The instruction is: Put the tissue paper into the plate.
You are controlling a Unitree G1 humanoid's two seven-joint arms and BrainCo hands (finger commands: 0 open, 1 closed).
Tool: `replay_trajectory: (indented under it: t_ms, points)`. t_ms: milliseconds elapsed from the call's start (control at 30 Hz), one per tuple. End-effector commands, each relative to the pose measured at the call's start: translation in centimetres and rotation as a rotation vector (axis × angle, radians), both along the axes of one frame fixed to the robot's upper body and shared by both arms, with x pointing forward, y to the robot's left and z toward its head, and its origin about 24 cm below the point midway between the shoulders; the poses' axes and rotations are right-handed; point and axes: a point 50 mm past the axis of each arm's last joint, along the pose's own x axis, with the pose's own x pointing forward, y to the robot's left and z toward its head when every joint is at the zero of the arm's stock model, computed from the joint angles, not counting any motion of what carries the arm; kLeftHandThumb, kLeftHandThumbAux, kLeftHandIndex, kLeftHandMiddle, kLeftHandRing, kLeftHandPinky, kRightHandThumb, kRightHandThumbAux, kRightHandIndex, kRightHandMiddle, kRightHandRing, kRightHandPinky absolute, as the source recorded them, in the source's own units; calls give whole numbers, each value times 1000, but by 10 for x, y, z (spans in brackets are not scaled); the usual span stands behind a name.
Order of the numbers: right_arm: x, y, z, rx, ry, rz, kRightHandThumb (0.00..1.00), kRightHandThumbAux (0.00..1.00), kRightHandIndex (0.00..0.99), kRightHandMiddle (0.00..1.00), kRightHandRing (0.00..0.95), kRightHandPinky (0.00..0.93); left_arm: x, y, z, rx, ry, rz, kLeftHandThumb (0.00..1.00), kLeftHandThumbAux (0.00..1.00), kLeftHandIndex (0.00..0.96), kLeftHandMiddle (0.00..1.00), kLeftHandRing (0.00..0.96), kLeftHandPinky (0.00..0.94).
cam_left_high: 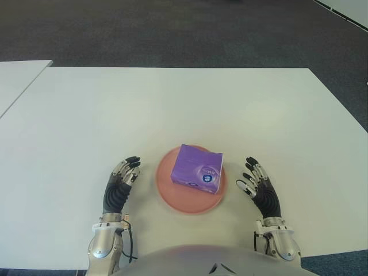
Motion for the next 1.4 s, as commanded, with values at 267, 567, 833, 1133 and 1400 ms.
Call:
replay_trajectory:
  t_ms: [267, 567, 833, 1133, 1400]
  points:
    - [-3, -6, -10, 3, 65, -2, 157, 603, 28, 73, 3, 0, -1, -12, -4, -70, 93, -16, 230, 563, 278, 288, 301, 344]
    - [-4, -8, -11, 1, 70, -8, 163, 595, 32, 76, 6, 0, -4, -14, -7, -47, 123, -8, 222, 571, 288, 278, 296, 332]
    - [-6, -10, -12, -11, 72, -15, 148, 608, 29, 73, 3, 0, -6, -14, -10, -39, 136, -8, 216, 599, 296, 282, 297, 336]
    - [-7, -10, -14, 19, 71, -22, 168, 611, 30, 79, 7, 0, -8, -14, -10, -30, 146, 0, 216, 623, 299, 279, 291, 323]
    - [-9, -10, -13, 0, 70, -18, 172, 591, 36, 93, 21, 0, -10, -14, -11, -28, 146, -4, 209, 637, 301, 283, 298, 336]
